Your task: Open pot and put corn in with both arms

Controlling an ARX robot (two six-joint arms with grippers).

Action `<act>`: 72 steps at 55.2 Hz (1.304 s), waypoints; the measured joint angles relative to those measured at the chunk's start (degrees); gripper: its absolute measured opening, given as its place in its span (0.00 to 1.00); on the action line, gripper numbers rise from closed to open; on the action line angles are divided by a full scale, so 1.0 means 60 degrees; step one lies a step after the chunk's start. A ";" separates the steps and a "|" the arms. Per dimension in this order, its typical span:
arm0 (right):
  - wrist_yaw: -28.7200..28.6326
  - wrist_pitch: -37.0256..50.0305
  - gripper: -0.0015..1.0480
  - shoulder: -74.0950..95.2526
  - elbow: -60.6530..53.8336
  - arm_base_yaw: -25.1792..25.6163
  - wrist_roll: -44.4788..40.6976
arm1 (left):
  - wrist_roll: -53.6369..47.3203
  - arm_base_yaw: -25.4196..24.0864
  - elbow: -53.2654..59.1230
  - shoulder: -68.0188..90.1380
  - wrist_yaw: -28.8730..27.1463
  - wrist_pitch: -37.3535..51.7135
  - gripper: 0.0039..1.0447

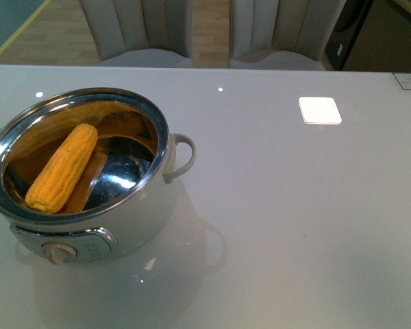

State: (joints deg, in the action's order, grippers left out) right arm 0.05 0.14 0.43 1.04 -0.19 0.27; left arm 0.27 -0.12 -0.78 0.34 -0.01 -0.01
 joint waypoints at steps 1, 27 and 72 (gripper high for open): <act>0.0000 0.0000 0.02 0.0000 0.0000 0.0000 0.0000 | 0.0000 0.0000 0.0000 0.0000 0.0000 0.0000 0.93; -0.0004 -0.0007 0.09 -0.0011 0.0000 0.0000 -0.0015 | 0.0000 0.0000 0.0000 0.0000 -0.0004 0.0000 0.93; -0.0004 -0.0007 0.91 -0.0011 0.0000 0.0000 -0.0015 | -0.0004 0.0000 0.0000 0.0000 -0.0004 0.0000 0.93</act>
State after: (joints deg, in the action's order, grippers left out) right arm 0.03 0.10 0.36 1.04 -0.19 0.19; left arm 0.25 -0.12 -0.78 0.34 -0.03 -0.01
